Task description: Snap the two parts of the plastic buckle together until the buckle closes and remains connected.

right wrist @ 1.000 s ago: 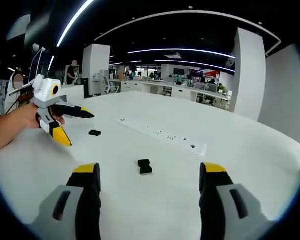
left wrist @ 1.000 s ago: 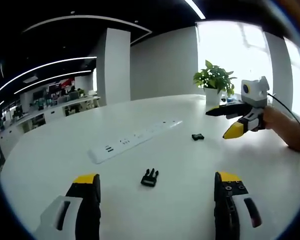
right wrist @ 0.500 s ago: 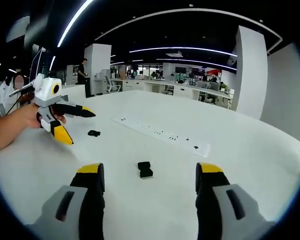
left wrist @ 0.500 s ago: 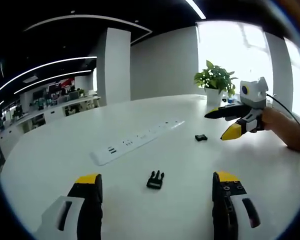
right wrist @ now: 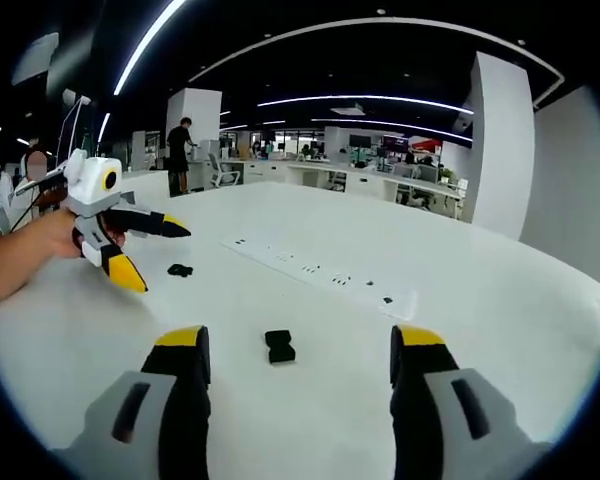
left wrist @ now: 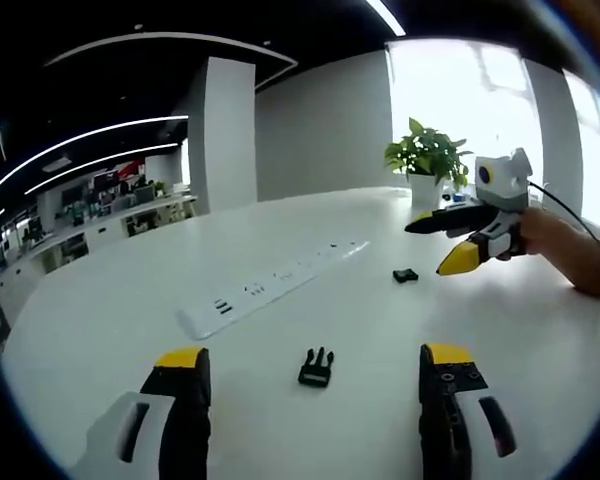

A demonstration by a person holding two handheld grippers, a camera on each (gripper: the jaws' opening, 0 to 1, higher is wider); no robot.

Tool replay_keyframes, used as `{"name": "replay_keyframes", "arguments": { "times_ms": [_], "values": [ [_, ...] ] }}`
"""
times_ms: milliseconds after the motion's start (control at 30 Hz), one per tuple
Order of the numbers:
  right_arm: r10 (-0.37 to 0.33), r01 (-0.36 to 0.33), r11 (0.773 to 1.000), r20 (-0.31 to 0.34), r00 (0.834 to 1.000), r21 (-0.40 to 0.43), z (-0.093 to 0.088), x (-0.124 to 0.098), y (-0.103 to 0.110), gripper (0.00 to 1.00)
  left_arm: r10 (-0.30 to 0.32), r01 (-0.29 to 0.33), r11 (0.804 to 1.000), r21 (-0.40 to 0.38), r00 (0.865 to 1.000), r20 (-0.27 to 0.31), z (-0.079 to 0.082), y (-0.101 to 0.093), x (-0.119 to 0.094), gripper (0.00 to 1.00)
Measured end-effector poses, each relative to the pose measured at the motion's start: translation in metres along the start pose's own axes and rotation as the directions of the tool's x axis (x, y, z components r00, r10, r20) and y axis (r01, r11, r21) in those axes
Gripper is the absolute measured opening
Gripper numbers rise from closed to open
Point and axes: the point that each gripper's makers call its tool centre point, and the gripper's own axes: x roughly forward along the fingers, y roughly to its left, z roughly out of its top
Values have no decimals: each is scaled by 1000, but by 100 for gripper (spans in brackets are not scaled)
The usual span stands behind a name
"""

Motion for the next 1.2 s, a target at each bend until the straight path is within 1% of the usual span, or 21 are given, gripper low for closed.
{"name": "replay_keyframes", "arguments": {
  "times_ms": [100,300,433,667,900,1000,1067,1200],
  "values": [
    [11,-11,1000,6,1000,17,2,5,-1,76,-2,2,1000,0,1000,-3,-1,1,1,87],
    [19,-19,1000,4,1000,11,5,14,-3,74,-7,7,1000,0,1000,18,7,7,3,87],
    [20,-20,1000,9,1000,14,9,17,-3,74,-9,9,1000,2,1000,22,10,9,5,86],
    [21,-21,1000,9,1000,15,7,20,-6,74,-21,21,1000,15,1000,14,6,9,7,85],
    [37,-37,999,-7,999,11,-2,19,-3,71,-43,43,997,64,999,8,2,7,8,77],
    [57,-56,998,-6,998,12,-3,17,-1,67,-41,40,997,68,999,18,4,9,6,69],
    [60,-60,998,-7,998,7,-4,17,0,65,-47,45,997,60,999,26,6,9,5,68],
    [80,-80,997,-9,997,-12,-5,17,2,63,-95,94,993,75,995,17,3,3,2,65]
  ]
}}
